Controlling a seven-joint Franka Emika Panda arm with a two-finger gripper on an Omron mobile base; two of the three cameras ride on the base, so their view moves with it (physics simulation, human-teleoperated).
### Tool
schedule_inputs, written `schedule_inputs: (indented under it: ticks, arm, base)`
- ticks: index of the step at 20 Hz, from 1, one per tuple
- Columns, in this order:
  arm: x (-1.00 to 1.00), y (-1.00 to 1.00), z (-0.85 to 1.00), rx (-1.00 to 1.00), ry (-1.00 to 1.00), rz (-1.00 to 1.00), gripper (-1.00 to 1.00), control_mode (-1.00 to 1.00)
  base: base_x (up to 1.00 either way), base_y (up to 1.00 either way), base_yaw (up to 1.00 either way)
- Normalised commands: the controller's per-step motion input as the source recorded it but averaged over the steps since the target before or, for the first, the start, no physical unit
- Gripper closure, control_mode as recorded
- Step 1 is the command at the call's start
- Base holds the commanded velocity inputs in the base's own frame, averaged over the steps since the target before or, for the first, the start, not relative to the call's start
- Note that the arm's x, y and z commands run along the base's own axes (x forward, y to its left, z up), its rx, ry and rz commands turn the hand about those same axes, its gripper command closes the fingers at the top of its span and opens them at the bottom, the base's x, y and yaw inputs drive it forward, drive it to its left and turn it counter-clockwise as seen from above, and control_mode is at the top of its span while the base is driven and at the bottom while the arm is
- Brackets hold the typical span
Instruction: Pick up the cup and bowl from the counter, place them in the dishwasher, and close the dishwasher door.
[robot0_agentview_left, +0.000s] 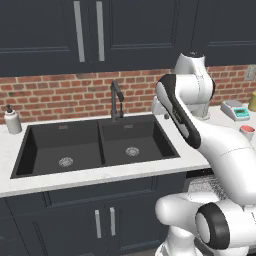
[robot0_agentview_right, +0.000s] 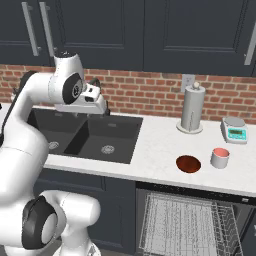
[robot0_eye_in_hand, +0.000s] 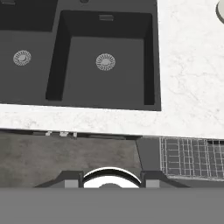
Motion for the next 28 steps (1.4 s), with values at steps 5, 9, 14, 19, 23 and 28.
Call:
schedule_inputs:
  ticks: [5,9,14,19,23,28]
  arm:
    - [-0.41,-0.08,-0.03,0.00,0.00,-0.03,-1.00,-1.00]
    - [-0.65,-0.20,-0.15,0.00,0.00,-0.06,-1.00,-1.00]
    - [-0.48,-0.17,-0.16,0.00,0.00,-0.05,-1.00,-1.00]
    - [-0.31,-0.03,-0.13,0.00,0.00,-0.01,-1.00,-1.00]
    - [-0.14,0.00,-0.11,0.00,0.00,-0.01,-1.00,-1.00]
    - [0.00,0.00,0.00,0.00,0.00,-0.02,-1.00,1.00]
  base:
    - [0.00,0.00,0.00]
    - [0.00,0.00,0.00]
    - [0.00,0.00,0.00]
    - [0.00,0.00,0.00]
    - [0.00,0.00,0.00]
    - [0.00,0.00,0.00]
